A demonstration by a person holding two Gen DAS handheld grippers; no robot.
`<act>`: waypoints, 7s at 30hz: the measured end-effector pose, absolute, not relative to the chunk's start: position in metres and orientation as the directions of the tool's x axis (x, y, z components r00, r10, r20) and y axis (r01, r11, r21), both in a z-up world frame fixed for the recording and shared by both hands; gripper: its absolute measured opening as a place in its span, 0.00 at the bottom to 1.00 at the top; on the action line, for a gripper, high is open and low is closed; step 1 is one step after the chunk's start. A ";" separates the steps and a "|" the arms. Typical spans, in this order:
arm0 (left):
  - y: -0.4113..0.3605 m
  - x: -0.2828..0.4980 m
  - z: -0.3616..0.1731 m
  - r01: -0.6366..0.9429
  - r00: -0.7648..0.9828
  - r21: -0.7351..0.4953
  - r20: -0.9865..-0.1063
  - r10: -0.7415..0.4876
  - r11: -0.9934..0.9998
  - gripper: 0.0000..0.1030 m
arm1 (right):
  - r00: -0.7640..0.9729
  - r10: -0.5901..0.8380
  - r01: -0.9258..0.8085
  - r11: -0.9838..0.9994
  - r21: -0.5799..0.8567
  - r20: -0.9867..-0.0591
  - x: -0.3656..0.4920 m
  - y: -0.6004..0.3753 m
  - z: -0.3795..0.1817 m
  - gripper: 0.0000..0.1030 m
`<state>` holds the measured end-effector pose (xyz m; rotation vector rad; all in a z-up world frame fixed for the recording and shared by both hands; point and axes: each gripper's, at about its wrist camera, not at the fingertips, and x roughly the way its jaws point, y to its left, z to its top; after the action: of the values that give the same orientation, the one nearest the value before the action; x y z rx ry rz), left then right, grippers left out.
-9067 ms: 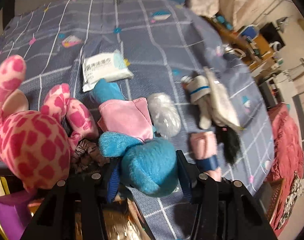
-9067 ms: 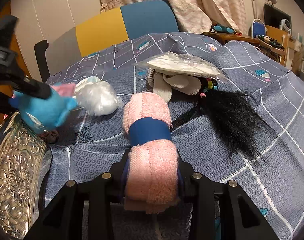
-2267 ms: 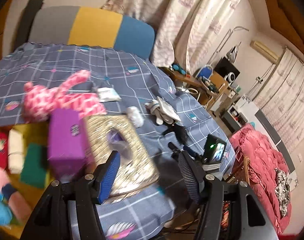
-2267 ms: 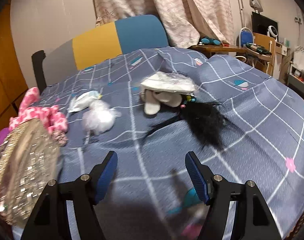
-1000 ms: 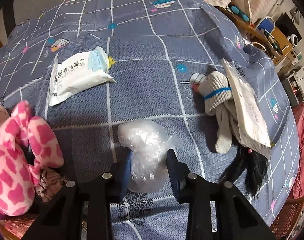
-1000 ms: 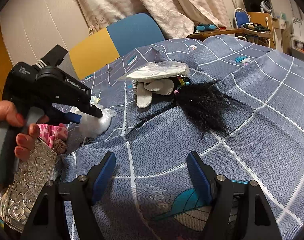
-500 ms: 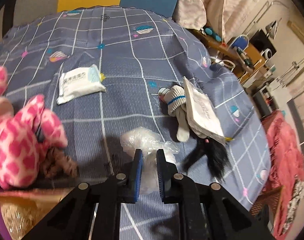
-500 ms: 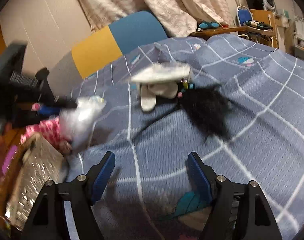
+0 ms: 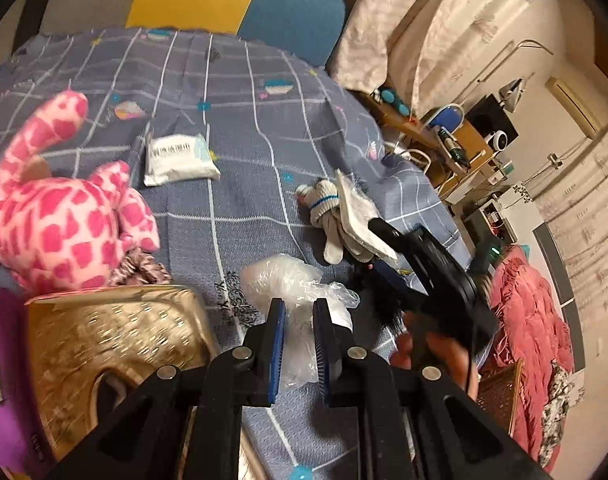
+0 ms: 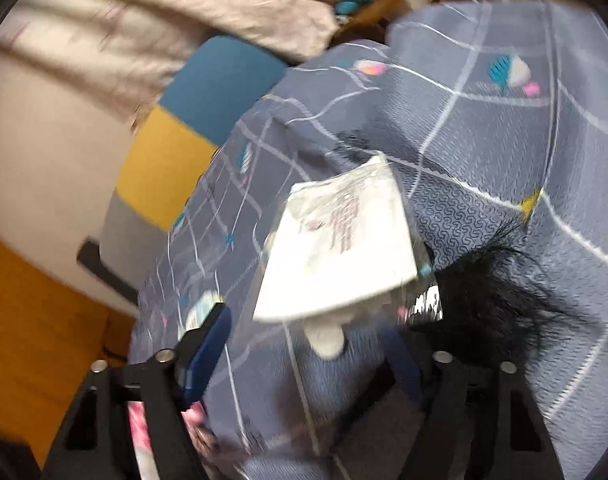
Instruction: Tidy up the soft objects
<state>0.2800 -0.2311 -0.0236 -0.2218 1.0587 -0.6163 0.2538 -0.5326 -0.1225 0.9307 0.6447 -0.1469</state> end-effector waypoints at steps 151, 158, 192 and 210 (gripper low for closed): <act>0.078 0.105 -0.060 0.150 0.564 -0.549 -0.636 -0.527 0.822 0.41 | 0.815 0.384 -0.120 0.844 0.523 -0.434 0.115 -0.226 -0.003 0.72; 0.048 0.110 -0.054 0.207 0.531 -0.535 -0.642 -0.553 0.819 0.41 | 0.851 0.258 0.012 0.862 0.507 -0.457 0.109 -0.291 -0.009 0.73; -0.077 0.155 -0.023 0.387 0.400 -0.493 -0.671 -0.624 0.779 0.41 | 0.574 -0.142 0.382 0.917 0.110 -0.807 0.291 -0.526 -0.120 0.69; -0.195 0.179 0.021 0.499 0.274 -0.545 -0.639 -0.719 0.674 0.42 | 0.639 -0.017 0.367 0.885 0.285 -0.769 0.183 -0.530 -0.111 0.26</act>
<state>0.1792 -0.1952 0.0212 -0.2564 0.9970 -0.8310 0.1830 -0.5300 -0.1114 0.4440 0.8560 -0.2273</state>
